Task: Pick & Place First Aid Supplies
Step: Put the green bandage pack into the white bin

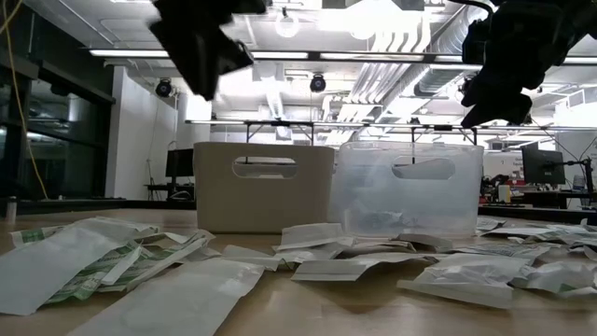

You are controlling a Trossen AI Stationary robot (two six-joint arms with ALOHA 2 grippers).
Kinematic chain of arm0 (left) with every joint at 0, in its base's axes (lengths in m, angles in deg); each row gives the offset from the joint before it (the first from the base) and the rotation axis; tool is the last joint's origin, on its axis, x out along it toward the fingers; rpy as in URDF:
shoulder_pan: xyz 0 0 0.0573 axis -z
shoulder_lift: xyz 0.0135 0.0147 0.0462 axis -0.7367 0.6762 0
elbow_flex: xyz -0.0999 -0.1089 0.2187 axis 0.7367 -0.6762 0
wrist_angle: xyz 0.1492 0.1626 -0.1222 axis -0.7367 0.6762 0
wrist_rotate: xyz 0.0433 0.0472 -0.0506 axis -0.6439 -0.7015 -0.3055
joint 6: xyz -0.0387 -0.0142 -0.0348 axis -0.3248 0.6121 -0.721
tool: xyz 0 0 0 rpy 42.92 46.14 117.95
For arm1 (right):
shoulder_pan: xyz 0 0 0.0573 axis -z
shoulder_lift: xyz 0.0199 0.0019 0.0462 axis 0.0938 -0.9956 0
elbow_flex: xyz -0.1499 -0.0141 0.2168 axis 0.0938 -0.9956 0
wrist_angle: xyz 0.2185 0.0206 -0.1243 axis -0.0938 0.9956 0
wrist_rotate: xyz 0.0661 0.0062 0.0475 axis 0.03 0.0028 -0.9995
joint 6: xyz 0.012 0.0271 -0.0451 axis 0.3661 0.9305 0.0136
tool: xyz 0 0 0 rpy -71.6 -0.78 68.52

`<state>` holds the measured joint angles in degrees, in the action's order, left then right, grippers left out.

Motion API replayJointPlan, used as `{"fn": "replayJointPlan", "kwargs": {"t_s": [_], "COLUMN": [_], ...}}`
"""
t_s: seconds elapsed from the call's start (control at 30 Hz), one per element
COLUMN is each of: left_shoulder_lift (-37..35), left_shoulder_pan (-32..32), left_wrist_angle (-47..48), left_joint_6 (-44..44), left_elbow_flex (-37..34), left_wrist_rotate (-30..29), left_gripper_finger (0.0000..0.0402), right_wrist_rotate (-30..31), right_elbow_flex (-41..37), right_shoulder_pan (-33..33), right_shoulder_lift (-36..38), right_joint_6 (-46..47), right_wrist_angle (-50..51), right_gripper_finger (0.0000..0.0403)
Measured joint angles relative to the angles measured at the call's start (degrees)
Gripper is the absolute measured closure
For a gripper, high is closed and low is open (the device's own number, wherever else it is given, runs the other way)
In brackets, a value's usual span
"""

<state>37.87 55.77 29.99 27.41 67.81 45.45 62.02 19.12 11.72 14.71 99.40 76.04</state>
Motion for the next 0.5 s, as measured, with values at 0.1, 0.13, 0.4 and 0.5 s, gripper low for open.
{"fn": "replayJointPlan", "kwargs": {"t_s": [0.1,0.13,0.4,0.5], "left_shoulder_lift": [0.07,0.07,1.26,2.67], "left_shoulder_pan": [6.39,8.42,20.19,22.44], "left_wrist_angle": [-1.37,-2.30,-10.15,-12.96], "left_joint_6": [-6.63,-8.98,-23.26,-24.88], "left_elbow_flex": [0.00,0.00,0.02,-0.04], "left_wrist_rotate": [-2.68,-4.02,-11.01,-11.55], "left_gripper_finger": [0.0330,0.0330,0.0325,0.0299], "right_wrist_rotate": [-0.31,-0.47,-0.96,-0.98], "right_elbow_flex": [0.00,0.00,0.00,0.00], "right_shoulder_pan": [0.02,0.00,0.02,0.02], "right_shoulder_lift": [0.00,0.00,0.00,0.00], "right_joint_6": [-0.01,-0.09,-1.31,-1.33], "right_wrist_angle": [0.00,0.00,-0.02,-0.09], "right_gripper_finger": [0.0181,0.0181,0.0181,0.0181]}}
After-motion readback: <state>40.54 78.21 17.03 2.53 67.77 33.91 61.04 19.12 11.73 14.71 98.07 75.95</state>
